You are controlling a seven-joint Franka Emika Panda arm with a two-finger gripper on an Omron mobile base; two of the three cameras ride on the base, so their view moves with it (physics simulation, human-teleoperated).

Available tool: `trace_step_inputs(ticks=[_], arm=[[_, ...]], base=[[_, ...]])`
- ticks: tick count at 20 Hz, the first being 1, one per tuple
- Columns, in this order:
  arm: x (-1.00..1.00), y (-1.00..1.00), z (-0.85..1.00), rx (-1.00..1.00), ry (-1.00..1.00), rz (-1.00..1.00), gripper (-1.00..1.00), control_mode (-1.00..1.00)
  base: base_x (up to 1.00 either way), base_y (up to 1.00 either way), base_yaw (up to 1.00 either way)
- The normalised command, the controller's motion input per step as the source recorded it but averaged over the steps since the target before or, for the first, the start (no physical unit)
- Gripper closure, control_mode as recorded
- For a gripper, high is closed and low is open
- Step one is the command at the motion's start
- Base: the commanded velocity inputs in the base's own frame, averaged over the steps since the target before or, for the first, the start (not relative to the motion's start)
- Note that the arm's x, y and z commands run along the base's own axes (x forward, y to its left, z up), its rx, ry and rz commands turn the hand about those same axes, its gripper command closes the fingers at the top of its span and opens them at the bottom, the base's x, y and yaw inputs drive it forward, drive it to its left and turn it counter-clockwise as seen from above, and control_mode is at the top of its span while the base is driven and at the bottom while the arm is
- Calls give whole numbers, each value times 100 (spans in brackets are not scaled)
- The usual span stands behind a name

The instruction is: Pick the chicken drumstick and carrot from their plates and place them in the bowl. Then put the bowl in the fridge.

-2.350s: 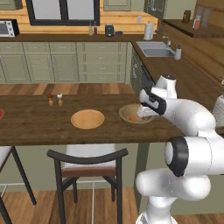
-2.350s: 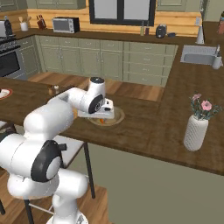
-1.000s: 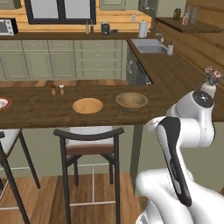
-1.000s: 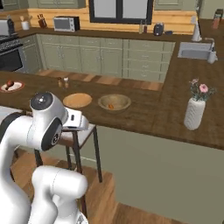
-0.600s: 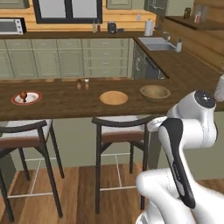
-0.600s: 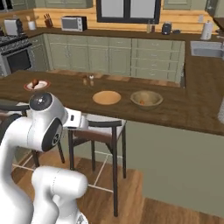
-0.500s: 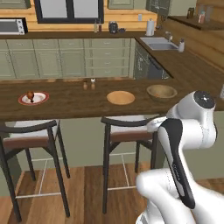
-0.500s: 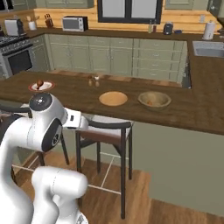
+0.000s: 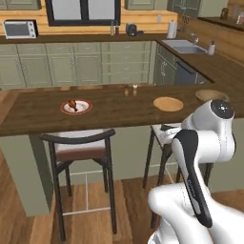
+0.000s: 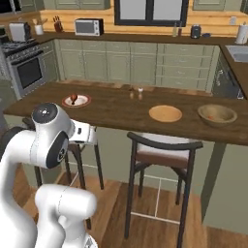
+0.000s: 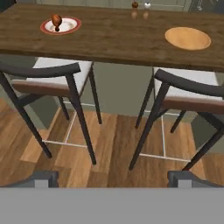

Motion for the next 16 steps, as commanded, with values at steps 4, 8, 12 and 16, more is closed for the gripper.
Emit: trace_step_inputs(ticks=[4,8,12,16], arm=[[0,0,0,0,0,0,-100,100],[0,0,0,0,0,0,-100,100],[0,0,0,0,0,0,-100,100],[0,0,0,0,0,0,-100,100]], base=[[22,100,-15],[82,100,-18],[100,94,-15],[100,35,-3]])
